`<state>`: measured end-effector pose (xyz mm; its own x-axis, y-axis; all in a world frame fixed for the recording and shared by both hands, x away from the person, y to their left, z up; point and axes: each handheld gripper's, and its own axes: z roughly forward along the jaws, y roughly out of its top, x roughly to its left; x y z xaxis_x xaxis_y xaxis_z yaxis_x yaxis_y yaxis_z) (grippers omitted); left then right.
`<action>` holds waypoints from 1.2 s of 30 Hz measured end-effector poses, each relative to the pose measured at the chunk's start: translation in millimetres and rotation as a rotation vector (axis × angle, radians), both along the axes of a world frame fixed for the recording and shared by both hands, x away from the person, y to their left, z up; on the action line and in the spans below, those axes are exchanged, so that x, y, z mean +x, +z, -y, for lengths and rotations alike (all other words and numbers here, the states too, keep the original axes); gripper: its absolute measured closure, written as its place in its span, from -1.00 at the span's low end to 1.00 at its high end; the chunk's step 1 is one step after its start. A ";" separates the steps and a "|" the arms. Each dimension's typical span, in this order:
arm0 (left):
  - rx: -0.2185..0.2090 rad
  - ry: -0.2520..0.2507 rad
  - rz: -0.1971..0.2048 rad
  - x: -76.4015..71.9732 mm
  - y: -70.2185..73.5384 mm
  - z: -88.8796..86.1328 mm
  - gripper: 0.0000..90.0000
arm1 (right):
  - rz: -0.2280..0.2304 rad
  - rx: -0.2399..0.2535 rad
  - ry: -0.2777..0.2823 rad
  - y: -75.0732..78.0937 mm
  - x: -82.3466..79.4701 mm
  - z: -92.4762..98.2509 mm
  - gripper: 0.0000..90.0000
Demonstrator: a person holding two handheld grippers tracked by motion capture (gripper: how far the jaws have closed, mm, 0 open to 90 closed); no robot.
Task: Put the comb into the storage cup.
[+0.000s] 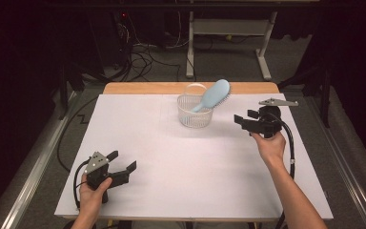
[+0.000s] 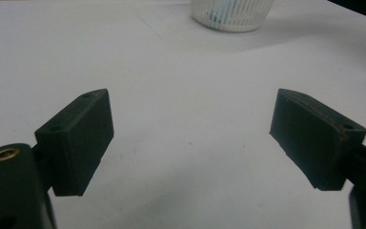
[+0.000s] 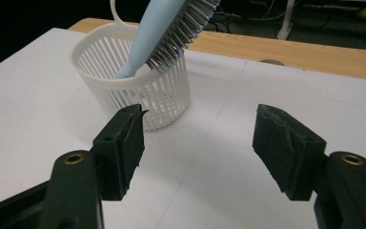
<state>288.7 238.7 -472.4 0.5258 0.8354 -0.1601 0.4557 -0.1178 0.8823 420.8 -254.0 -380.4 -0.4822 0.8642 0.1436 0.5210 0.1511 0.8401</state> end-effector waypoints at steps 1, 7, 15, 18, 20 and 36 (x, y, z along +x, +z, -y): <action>0.000 0.000 0.000 0.0 0.0 0.0 -0.66 | -0.001 0.001 -0.003 -0.1 -0.6 0.6 -0.21; -0.001 0.001 0.000 -0.1 0.0 0.0 -0.66 | -0.001 0.003 -0.003 -0.4 -3.7 4.0 -0.21; -0.002 0.003 0.001 -0.2 0.1 -0.1 -0.66 | 0.012 0.006 0.004 1.8 -8.3 5.3 -0.20; -0.002 0.004 0.001 -0.2 0.1 -0.2 -0.66 | 0.011 0.006 0.005 0.7 -9.8 6.2 -0.21; -0.002 0.003 0.001 -0.2 0.1 -0.2 -0.66 | 0.010 0.008 0.003 0.0 -11.0 7.2 -0.21; -0.003 0.008 0.001 0.0 -0.2 -0.3 -0.66 | 0.015 0.024 -0.003 -1.6 -19.8 17.5 -0.20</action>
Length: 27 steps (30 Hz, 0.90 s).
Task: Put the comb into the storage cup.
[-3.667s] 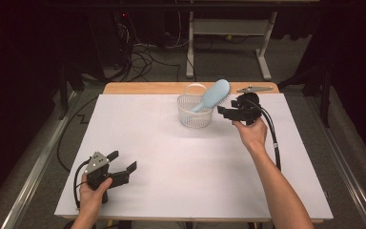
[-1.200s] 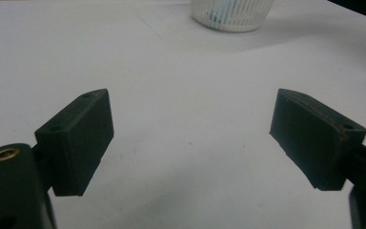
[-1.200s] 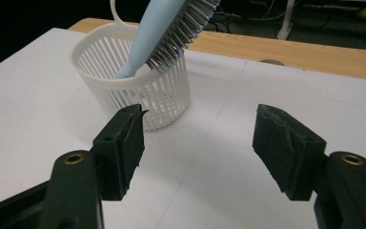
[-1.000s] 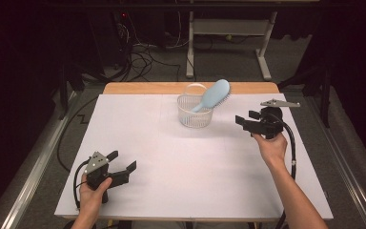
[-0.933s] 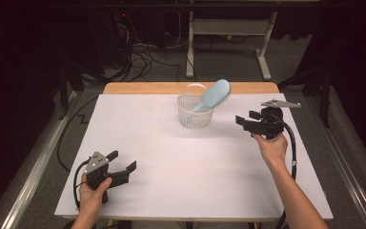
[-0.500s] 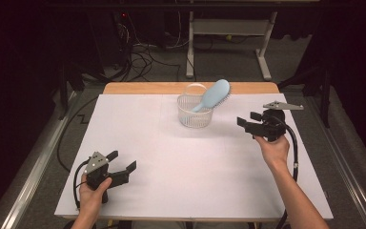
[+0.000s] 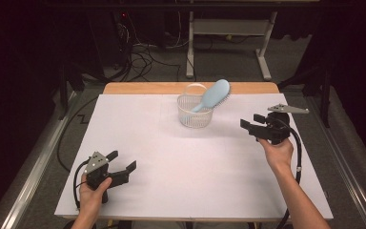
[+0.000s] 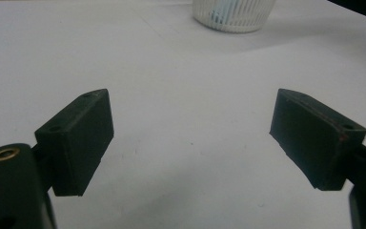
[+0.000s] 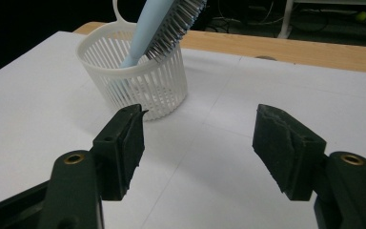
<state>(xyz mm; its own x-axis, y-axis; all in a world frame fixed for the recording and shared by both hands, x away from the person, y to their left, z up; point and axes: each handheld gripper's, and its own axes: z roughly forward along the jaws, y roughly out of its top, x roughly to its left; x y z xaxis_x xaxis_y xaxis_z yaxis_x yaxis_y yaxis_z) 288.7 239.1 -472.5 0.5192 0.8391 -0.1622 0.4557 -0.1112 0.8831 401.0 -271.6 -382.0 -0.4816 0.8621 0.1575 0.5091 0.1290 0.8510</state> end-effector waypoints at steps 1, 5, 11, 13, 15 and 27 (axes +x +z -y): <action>0.001 -0.001 0.000 0.0 0.1 -0.1 -0.66 | 0.002 0.000 0.000 0.3 -0.4 0.3 -0.21; 0.000 0.000 0.002 0.0 0.1 -0.3 -0.66 | 0.008 0.001 0.002 1.3 -2.1 1.0 -0.21; 0.000 0.000 0.001 0.0 0.1 -0.5 -0.66 | 0.009 0.009 -0.001 -1.2 -4.6 3.8 -0.21; 0.000 0.001 0.001 0.0 0.0 -0.3 -0.66 | 0.009 0.013 -0.003 -2.1 -5.6 5.3 -0.21; 0.001 0.001 0.001 0.1 0.0 -0.1 -0.66 | 0.008 0.016 -0.005 -3.1 -6.3 7.1 -0.20; -0.002 0.002 0.001 -0.2 0.3 -0.8 -0.66 | 0.019 0.034 -0.016 -4.0 -12.3 16.5 -0.20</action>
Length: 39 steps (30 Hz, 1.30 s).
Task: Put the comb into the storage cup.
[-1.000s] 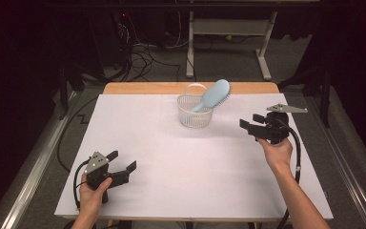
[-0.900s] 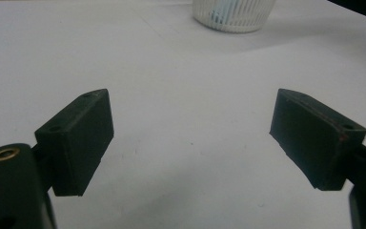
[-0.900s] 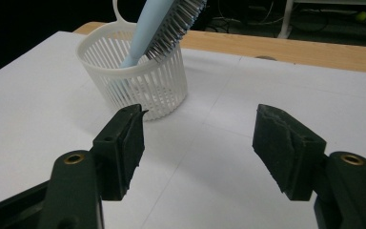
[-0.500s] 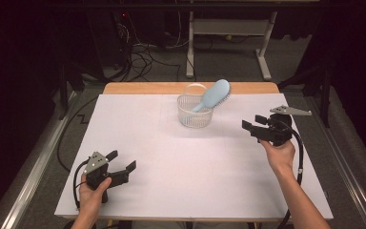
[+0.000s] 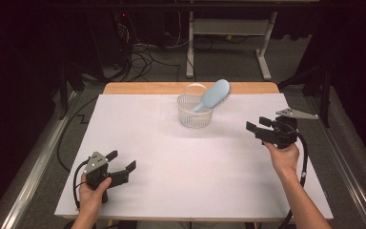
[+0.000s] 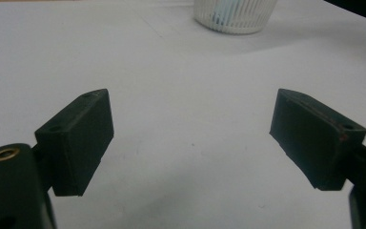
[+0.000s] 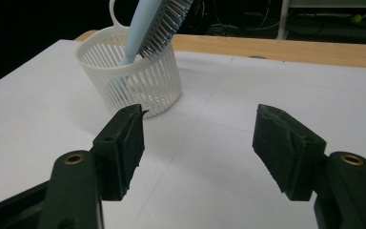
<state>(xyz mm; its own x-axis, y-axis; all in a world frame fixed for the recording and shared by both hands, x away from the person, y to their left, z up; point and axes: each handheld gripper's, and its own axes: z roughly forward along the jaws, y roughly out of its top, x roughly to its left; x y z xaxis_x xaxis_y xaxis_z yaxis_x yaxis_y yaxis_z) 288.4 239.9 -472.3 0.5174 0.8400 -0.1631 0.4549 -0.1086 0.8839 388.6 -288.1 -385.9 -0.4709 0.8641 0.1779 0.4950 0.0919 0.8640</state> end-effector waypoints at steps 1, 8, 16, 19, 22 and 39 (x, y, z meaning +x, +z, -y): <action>0.000 0.001 0.000 -0.1 0.0 -0.1 -0.66 | 0.001 0.000 0.001 0.1 -0.6 0.3 -0.21; -0.004 0.002 0.000 0.0 0.1 -0.5 -0.66 | 0.011 0.008 -0.002 0.2 -4.6 2.8 -0.21; -0.003 0.000 -0.002 0.4 -0.2 0.5 -0.65 | 0.016 0.017 -0.001 -1.8 -11.4 5.1 -0.22; -0.004 0.000 -0.002 0.4 -0.3 0.6 -0.65 | 0.020 0.021 0.002 -1.5 -14.5 5.7 -0.22; -0.002 0.001 -0.002 0.6 -0.3 0.5 -0.66 | 0.024 0.023 0.006 -0.5 -17.0 6.3 -0.23; -0.005 0.004 -0.001 1.3 -0.7 -0.5 -0.66 | 0.054 0.035 0.022 -0.7 -29.9 6.9 -0.27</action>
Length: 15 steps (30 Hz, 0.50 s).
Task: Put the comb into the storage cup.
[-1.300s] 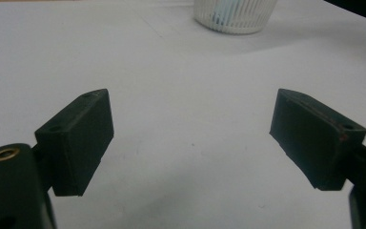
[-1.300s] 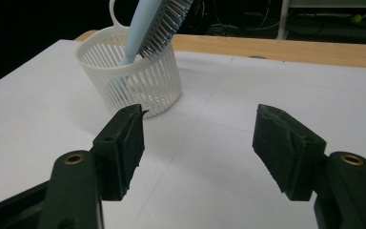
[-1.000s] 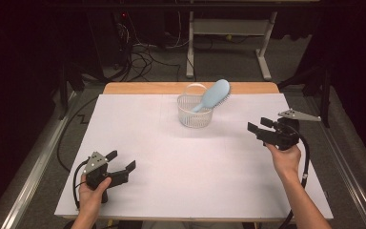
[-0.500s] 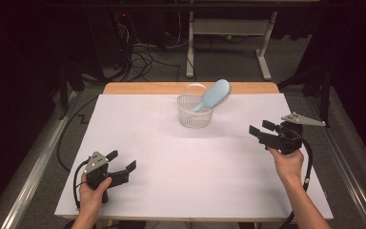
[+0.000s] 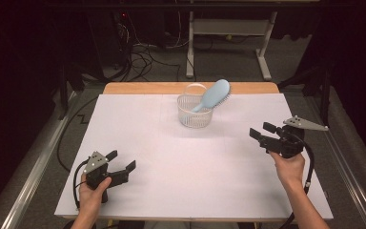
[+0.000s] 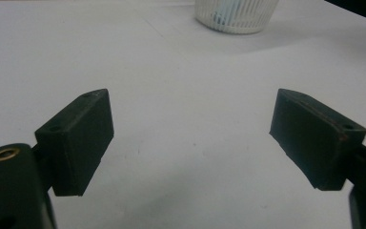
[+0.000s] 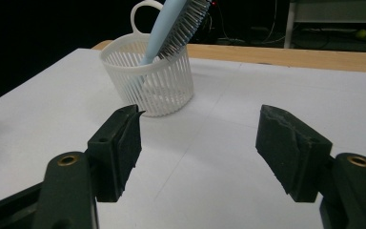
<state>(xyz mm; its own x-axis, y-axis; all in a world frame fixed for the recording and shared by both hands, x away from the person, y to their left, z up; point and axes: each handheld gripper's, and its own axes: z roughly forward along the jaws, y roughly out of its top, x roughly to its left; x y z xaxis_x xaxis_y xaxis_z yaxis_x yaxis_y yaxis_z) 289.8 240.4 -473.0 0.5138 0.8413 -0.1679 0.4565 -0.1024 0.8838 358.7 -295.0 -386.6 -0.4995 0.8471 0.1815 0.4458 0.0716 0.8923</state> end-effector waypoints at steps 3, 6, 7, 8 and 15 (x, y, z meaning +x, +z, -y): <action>-0.006 0.003 -0.001 0.1 0.2 -1.5 -0.65 | 0.004 -0.002 0.001 -1.0 -2.2 1.1 -0.28; -0.005 0.003 -0.003 0.8 -0.2 -2.2 -0.66 | 0.002 0.000 -0.003 -2.2 -3.8 3.4 -0.29; -0.004 0.003 -0.004 0.9 -0.2 -2.4 -0.65 | 0.000 0.000 -0.004 -2.7 -4.4 4.1 -0.29; -0.004 0.003 -0.003 0.8 -0.2 -2.5 -0.65 | 0.000 0.000 -0.006 -3.1 -5.3 4.8 -0.29; -0.005 0.005 -0.005 0.3 -0.4 -2.7 -0.65 | 0.009 0.010 -0.017 -6.9 -13.1 12.0 -0.30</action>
<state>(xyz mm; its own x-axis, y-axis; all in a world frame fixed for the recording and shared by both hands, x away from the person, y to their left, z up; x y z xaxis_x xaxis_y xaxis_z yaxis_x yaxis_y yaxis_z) 290.1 243.1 -473.4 0.5089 0.8428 -0.1749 0.4616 -0.0957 0.8819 345.6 -307.0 -393.5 -0.4871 0.8534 0.1855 0.4387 0.0554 0.8969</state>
